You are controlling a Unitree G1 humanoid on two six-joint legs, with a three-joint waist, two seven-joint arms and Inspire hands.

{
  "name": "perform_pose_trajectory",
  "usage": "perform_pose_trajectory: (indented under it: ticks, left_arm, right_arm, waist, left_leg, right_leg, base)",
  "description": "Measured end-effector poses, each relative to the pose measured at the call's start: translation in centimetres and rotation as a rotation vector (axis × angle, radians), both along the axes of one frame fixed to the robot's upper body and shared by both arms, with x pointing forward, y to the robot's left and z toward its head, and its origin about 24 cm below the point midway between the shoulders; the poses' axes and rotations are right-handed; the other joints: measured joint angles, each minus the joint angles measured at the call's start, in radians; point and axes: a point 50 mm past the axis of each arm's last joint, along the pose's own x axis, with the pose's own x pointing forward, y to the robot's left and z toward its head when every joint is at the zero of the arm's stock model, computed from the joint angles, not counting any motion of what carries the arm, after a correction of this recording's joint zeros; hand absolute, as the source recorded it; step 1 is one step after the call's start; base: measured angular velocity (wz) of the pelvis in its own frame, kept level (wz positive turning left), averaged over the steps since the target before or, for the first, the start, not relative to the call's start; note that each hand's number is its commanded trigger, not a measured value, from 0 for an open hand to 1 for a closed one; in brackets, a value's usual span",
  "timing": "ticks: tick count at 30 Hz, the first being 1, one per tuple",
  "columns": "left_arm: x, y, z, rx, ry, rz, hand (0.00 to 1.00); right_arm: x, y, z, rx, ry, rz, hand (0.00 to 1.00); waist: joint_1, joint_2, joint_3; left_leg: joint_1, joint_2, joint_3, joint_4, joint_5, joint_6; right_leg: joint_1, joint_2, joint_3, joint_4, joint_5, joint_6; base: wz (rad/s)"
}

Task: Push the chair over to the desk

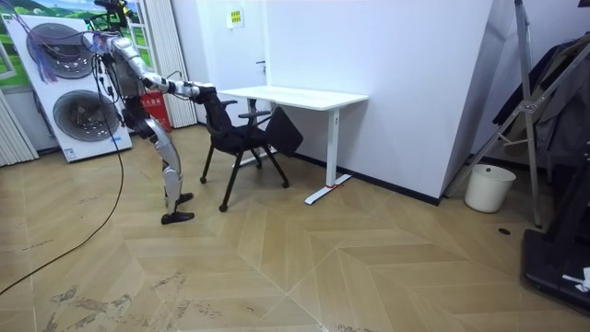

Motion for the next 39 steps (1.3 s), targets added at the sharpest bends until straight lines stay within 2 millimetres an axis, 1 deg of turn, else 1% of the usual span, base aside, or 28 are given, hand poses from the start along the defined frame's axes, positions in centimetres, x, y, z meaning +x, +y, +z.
perform_pose_trajectory:
  ticks: [1,2,3,4,5,7,9,10,11,12,14,16,19,22,23,25,26,27,28,29,30,31,32,33,34,35,36,39]
  left_arm:
    - [0.0,0.0,0.0,0.003,0.001,-0.006,1.0]
    - [0.0,-0.1,0.0,0.01,-0.002,-0.015,1.0]
    - [0.0,-0.1,0.1,0.026,-0.008,-0.033,1.0]
    - [0.0,0.0,0.1,0.028,-0.011,-0.036,1.0]
    - [0.1,0.2,0.3,0.027,-0.015,-0.032,1.0]
    - [0.2,0.3,0.2,0.032,-0.011,-0.031,1.0]
    - [0.2,0.4,0.4,0.043,-0.019,-0.04,1.0]
    - [0.2,0.5,0.5,0.046,-0.023,-0.042,1.0]
    - [0.2,0.6,0.6,0.05,-0.028,-0.044,1.0]
    - [0.3,0.8,0.7,0.059,-0.029,-0.048,1.0]
    - [0.3,1.0,0.7,0.062,-0.026,-0.045,1.0]
    - [0.4,1.2,0.8,0.058,-0.031,-0.043,1.0]
    - [0.4,1.4,0.8,0.061,-0.029,-0.043,1.0]
    - [0.6,1.4,1.1,0.063,-0.029,-0.052,1.0]
    - [0.7,1.5,1.1,0.069,-0.026,-0.059,1.0]
    - [0.7,1.5,1.1,0.084,-0.016,-0.07,1.0]
    - [0.6,1.6,0.9,0.09,-0.014,-0.069,1.0]
    - [0.7,1.9,1.0,0.097,-0.015,-0.068,1.0]
    - [0.7,2.0,1.0,0.099,-0.016,-0.066,1.0]
    - [0.7,2.3,1.0,0.108,-0.017,-0.068,1.0]
    - [0.7,2.8,1.2,0.118,-0.028,-0.069,1.0]
    - [0.7,2.9,1.2,0.12,-0.033,-0.071,1.0]
    - [0.6,3.1,1.2,0.119,-0.042,-0.069,1.0]
    - [0.5,3.2,1.1,0.118,-0.044,-0.065,1.0]
    - [0.5,3.3,1.0,0.117,-0.044,-0.064,1.0]
    - [0.5,3.4,1.0,0.112,-0.042,-0.064,1.0]
    - [0.4,3.5,1.0,0.106,-0.038,-0.065,1.0]
    - [0.3,3.6,1.1,0.096,-0.045,-0.06,1.0]
  right_arm:
    - [-0.2,-0.2,-0.1,0.001,0.002,-0.01,1.0]
    - [-0.6,-0.2,-0.5,0.007,-0.001,-0.027,1.0]
    - [-0.8,-0.1,-0.6,0.017,-0.002,-0.029,1.0]
    - [-0.9,-0.1,-0.7,0.022,-0.003,-0.028,1.0]
    - [-0.9,0.1,-0.6,0.022,-0.011,-0.028,1.0]
    - [-0.9,0.2,-0.8,0.023,-0.014,-0.035,1.0]
    - [-1.0,0.3,-0.9,0.029,-0.016,-0.036,1.0]
    - [-1.0,0.3,-0.8,0.032,-0.017,-0.037,1.0]
    - [-0.9,0.4,-0.8,0.036,-0.019,-0.038,1.0]
    - [-1.0,0.7,-0.9,0.043,-0.013,-0.04,1.0]
    - [-1.0,0.9,-0.9,0.045,-0.004,-0.038,1.0]
    - [-0.8,1.1,-0.7,0.042,-0.006,-0.04,1.0]
    - [-0.9,1.6,-0.6,0.042,0.011,-0.039,1.0]
    - [-1.0,1.7,-0.5,0.043,0.009,-0.038,1.0]
    - [-1.0,1.8,-0.5,0.042,0.014,-0.037,1.0]
    - [-1.0,2.0,-0.7,0.047,0.025,-0.037,1.0]
    - [-1.1,2.1,-0.9,0.044,0.036,-0.041,1.0]
    - [-1.1,2.4,-1.0,0.044,0.037,-0.041,1.0]
    - [-1.1,2.6,-0.9,0.046,0.036,-0.038,1.0]
    - [-1.1,2.9,-1.0,0.049,0.041,-0.035,1.0]
    - [-1.2,3.3,-0.8,0.054,0.046,-0.023,1.0]
    - [-1.3,3.6,-0.7,0.059,0.049,-0.013,1.0]
    - [-1.4,3.8,-0.6,0.061,0.058,0.004,1.0]
    - [-1.5,4.0,-0.5,0.059,0.065,0.019,1.0]
    - [-1.5,4.1,-0.4,0.054,0.067,0.026,1.0]
    - [-1.6,4.2,-0.3,0.047,0.075,0.035,1.0]
    - [-1.6,4.2,-0.2,0.043,0.083,0.038,1.0]
    - [-1.5,4.1,0.3,0.019,0.098,0.046,1.0]
  waist:
    - [-0.001,-0.003,-0.0029]
    - [-0.019,-0.015,-0.0109]
    - [-0.021,-0.031,-0.0113]
    - [-0.018,-0.036,-0.0124]
    - [-0.014,-0.03,-0.0117]
    - [-0.024,-0.034,-0.0091]
    - [-0.024,-0.045,-0.0044]
    - [-0.024,-0.047,-0.0062]
    - [-0.023,-0.054,-0.0049]
    - [-0.014,-0.073,-0.0063]
    - [-0.006,-0.081,-0.0069]
    - [-0.006,-0.084,-0.0014]
    - [0.001,-0.091,-0.0004]
    - [-0.007,-0.098,-0.0005]
    - [-0.007,-0.101,-0.0026]
    - [0.001,-0.098,0.0005]
    - [0.012,-0.088,0.0053]
    - [0.015,-0.076,0.0087]
    - [0.016,-0.07,0.0118]
    - [0.016,-0.066,0.0116]
    - [0.013,-0.072,0.008]
    - [0.011,-0.078,0.0049]
    - [0.006,-0.09,-0.0016]
    - [0.002,-0.099,-0.0057]
    - [-0.003,-0.101,-0.0058]
    - [-0.008,-0.104,-0.0068]
    - [-0.007,-0.092,-0.0094]
    - [-0.008,-0.084,-0.0083]
  left_leg:
    - [0.008,-0.001,0.011,0.002,0.008,0.039]
    - [0.014,-0.002,0.029,0.002,-0.001,0.052]
    - [0.024,-0.001,0.053,-0.001,-0.006,0.064]
    - [0.027,-0.002,0.063,0.002,-0.01,0.069]
    - [0.024,0.005,0.071,0.022,-0.024,0.075]
    - [0.031,0.005,0.073,0.033,-0.04,0.075]
    - [0.03,0.003,0.08,0.045,-0.059,0.087]
    - [0.027,0.004,0.087,0.047,-0.061,0.09]
    - [0.023,0.005,0.1,0.048,-0.065,0.095]
    - [0.027,0.001,0.119,0.054,-0.073,0.1]
    - [0.029,0.0,0.127,0.072,-0.085,0.099]
    - [0.023,-0.001,0.124,0.096,-0.095,0.098]
    - [0.016,-0.007,0.1,0.126,-0.109,0.087]
    - [-0.005,-0.041,0.032,0.139,-0.108,0.086]
    - [-0.012,-0.056,-0.008,0.139,-0.103,0.081]
    - [-0.007,-0.071,-0.079,0.139,-0.093,0.076]
    - [-0.005,-0.073,-0.133,0.136,-0.091,0.071]
    - [-0.003,-0.075,-0.189,0.119,-0.084,0.057]
    - [0.0,-0.076,-0.219,0.105,-0.078,0.048]
    - [0.006,-0.093,-0.288,0.069,-0.058,0.03]
    - [0.006,-0.116,-0.363,0.038,-0.034,0.014]
    - [0.004,-0.132,-0.4,0.027,-0.027,0.005]
    - [-0.001,-0.16,-0.465,0.022,-0.018,-0.012]
    - [-0.003,-0.169,-0.492,0.028,-0.011,-0.03]
    - [-0.004,-0.165,-0.488,0.037,-0.015,-0.037]
    - [-0.01,-0.128,-0.447,0.071,-0.032,-0.055]
    - [-0.02,-0.079,-0.402,0.113,-0.053,-0.068]
    - [-0.031,-0.037,-0.362,0.111,-0.048,-0.089]
  right_leg:
    - [-0.001,0.002,-0.01,0.021,-0.012,0.006]
    - [0.005,-0.005,-0.03,0.038,-0.031,0.011]
    - [0.015,0.0,-0.069,0.052,-0.024,0.01]
    - [0.022,0.0,-0.09,0.043,-0.033,-0.003]
    - [0.027,-0.001,-0.101,0.03,-0.033,-0.006]
    - [0.034,-0.007,-0.105,0.026,-0.032,-0.002]
    - [0.031,-0.016,-0.102,0.034,-0.041,0.006]
    - [0.031,-0.019,-0.101,0.038,-0.046,0.007]
    - [0.028,-0.026,-0.099,0.061,-0.055,0.017]
    - [0.024,-0.046,-0.113,0.143,-0.078,0.021]
    - [0.036,-0.065,-0.151,0.226,-0.103,0.027]
    - [0.032,-0.079,-0.165,0.247,-0.113,0.037]
    - [0.016,-0.082,-0.15,0.296,-0.116,0.035]
    - [-0.004,-0.089,-0.148,0.347,-0.106,0.018]
    - [-0.005,-0.083,-0.149,0.351,-0.099,0.008]
    - [-0.02,-0.052,-0.127,0.362,-0.077,0.009]
    - [-0.036,-0.014,-0.084,0.35,-0.09,0.011]
    - [-0.052,0.023,-0.064,0.283,-0.1,0.007]
    - [-0.058,0.04,-0.05,0.232,-0.1,0.005]
    - [-0.068,0.066,-0.027,0.124,-0.087,0.001]
    - [-0.084,0.087,0.023,0.021,-0.052,0.004]
    - [-0.087,0.091,0.048,-0.022,-0.035,0.003]
    - [-0.085,0.087,0.058,-0.06,0.012,0.009]
    - [-0.073,0.076,0.021,-0.055,0.037,-0.018]
    - [-0.064,0.058,-0.021,-0.049,0.049,-0.03]
    - [-0.054,0.019,-0.11,-0.023,0.057,-0.047]
    - [-0.039,0.01,-0.18,-0.008,0.037,-0.069]
    - [-0.013,-0.003,-0.271,0.02,-0.005,-0.088]
  base:
    - [-0.3]
    - [0.11]
    - [0.1]
    - [-0.26]
    - [-0.28]
    - [-0.12]
    - [-0.1]
    - [-0.07]
    - [-0.06]
    - [-0.09]
    - [-0.12]
    - [-0.03]
    - [0.04]
    - [0.22]
    - [0.13]
    - [-0.01]
    - [-0.16]
    - [-0.15]
    - [0.06]
    - [0.35]
    - [0.51]
    - [0.71]
    - [0.81]
    - [0.86]
    - [0.83]
    - [0.64]
    - [0.49]
    - [0.42]
